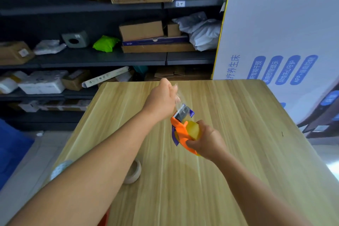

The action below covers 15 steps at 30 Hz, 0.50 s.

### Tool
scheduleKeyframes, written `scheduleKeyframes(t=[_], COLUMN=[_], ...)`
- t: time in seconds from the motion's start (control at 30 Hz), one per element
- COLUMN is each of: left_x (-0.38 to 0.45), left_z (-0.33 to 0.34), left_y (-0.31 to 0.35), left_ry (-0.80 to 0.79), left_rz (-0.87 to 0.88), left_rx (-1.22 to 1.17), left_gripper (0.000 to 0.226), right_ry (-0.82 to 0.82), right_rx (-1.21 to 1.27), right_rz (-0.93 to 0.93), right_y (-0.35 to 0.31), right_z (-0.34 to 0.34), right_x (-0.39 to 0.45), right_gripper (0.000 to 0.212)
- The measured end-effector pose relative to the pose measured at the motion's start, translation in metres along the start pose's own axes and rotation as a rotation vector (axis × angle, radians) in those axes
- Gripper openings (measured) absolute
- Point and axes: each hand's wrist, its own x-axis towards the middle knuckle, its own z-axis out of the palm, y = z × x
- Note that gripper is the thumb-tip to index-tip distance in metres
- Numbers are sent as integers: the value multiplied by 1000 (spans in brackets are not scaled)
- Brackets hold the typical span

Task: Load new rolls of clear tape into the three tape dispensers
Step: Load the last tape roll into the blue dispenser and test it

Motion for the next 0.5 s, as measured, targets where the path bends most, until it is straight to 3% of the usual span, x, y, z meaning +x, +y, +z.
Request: scheduleKeyframes(t=[0.1,0.3,0.4,0.5], left_x=[-4,-8,-8,-5], left_z=[-1,-3,-2,-7], left_y=[7,20,29,34], left_ry=[-135,-181,-114,39], left_rz=[-134,-125,-24,153], left_rx=[-241,-392,-333,-97], left_gripper=[28,22,24,23], right_ry=[-32,-12,48,42], right_rx=[-45,-33,-53,-96], right_rz=[-3,5,4,19], right_y=[-5,-20,-31,-31], right_z=[-3,-4,-9,-10], right_x=[0,2,7,6], right_gripper=[40,56,50,45])
